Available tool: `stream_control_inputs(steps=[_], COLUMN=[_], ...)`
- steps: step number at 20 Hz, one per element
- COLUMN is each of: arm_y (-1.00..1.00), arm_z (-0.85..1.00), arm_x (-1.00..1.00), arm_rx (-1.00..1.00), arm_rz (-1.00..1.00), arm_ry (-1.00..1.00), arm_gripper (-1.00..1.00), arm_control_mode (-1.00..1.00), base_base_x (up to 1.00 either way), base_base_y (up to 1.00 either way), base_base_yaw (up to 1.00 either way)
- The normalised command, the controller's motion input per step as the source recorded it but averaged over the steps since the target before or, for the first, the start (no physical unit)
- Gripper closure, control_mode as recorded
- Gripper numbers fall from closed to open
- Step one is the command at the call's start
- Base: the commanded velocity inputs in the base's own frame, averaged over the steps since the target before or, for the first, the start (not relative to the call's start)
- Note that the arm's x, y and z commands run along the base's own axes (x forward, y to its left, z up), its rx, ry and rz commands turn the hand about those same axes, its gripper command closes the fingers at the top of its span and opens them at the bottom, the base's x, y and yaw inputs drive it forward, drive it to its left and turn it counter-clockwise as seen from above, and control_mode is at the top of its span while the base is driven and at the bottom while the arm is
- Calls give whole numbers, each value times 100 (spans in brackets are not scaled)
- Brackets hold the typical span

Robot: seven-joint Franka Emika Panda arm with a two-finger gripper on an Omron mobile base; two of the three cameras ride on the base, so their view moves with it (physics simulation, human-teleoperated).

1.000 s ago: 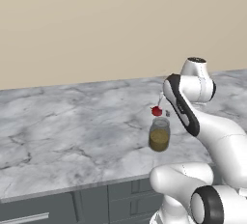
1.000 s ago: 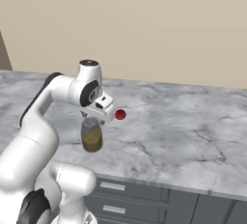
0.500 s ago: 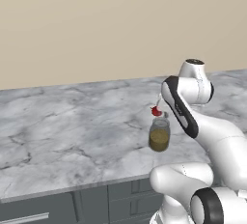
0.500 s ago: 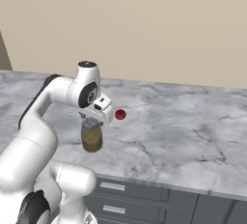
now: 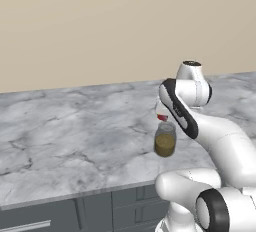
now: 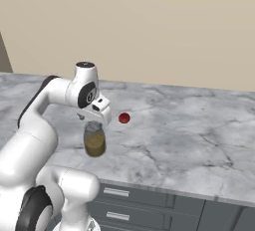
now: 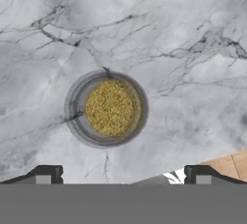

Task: Pick the jar and candle from the dining table and place them in the open cabinet. Close the cabinet after placing the objects.

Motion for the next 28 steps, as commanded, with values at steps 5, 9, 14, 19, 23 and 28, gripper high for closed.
stream_control_inputs(steps=[5,9,14,19,23,28], arm_y=[-7,-29,-18,0,0,0], arm_z=[0,0,-19,-31,-39,-49], arm_x=[42,20,3,1,0,0], arm_rx=[3,7,6,1,1,0], arm_rz=[0,0,0,0,0,0], arm_ry=[5,1,0,0,0,0], arm_gripper=[-100,-100,-100,-100,-100,-100], arm_control_mode=[-100,-100,-100,-100,-100,-100], base_base_x=[0,0,0,0,0,0], base_base_y=[0,0,0,0,0,0], base_base_yaw=[0,0,0,0,0,0])
